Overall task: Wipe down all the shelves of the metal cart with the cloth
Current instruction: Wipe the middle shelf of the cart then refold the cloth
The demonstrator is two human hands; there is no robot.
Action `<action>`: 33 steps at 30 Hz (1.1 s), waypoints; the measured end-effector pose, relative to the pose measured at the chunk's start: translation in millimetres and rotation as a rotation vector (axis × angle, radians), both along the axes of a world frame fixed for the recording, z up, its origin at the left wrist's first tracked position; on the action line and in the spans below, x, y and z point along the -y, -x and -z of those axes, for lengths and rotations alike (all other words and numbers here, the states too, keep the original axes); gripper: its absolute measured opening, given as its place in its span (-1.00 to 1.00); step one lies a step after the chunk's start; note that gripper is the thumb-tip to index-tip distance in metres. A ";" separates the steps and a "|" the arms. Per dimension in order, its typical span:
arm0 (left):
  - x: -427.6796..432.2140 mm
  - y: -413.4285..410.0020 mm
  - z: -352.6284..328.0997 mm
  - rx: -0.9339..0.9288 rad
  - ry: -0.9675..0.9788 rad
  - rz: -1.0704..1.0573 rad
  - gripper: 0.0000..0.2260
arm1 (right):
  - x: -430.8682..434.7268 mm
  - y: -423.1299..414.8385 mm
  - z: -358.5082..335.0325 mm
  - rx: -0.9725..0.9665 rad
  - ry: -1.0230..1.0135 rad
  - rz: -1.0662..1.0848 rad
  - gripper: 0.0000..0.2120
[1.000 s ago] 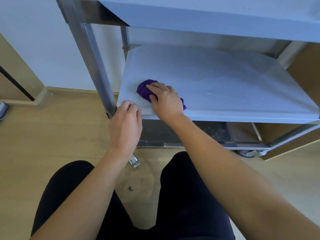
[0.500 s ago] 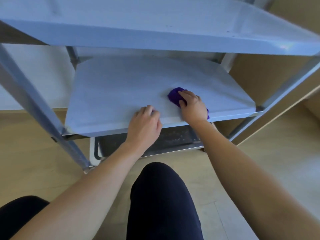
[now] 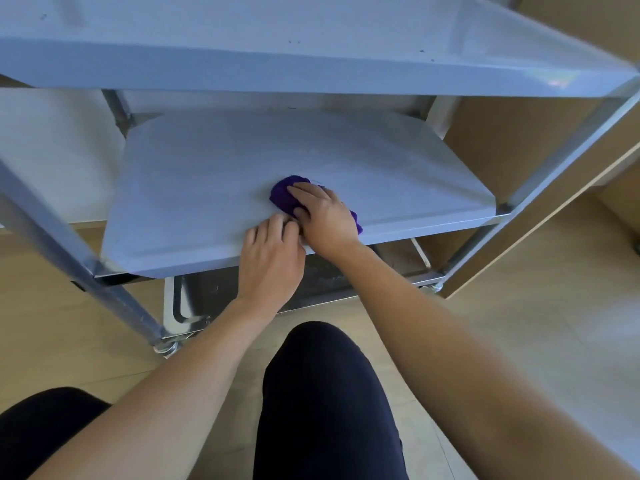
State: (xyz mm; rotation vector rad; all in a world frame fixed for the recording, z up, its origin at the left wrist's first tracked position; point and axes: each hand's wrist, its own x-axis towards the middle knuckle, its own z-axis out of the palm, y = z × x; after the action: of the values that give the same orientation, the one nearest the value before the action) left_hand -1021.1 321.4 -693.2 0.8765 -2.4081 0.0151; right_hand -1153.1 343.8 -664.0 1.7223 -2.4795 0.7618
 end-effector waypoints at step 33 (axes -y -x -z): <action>-31.8 96.4 -10.2 0.153 -0.024 0.193 -0.78 | -63.6 117.9 5.4 -0.116 0.026 0.347 -0.57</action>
State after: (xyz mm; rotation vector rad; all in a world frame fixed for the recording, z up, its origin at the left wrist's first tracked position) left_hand -1117.6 353.3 -683.0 0.6717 -2.6318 -0.0207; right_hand -1271.0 407.4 -669.4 1.2363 -2.5716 0.6370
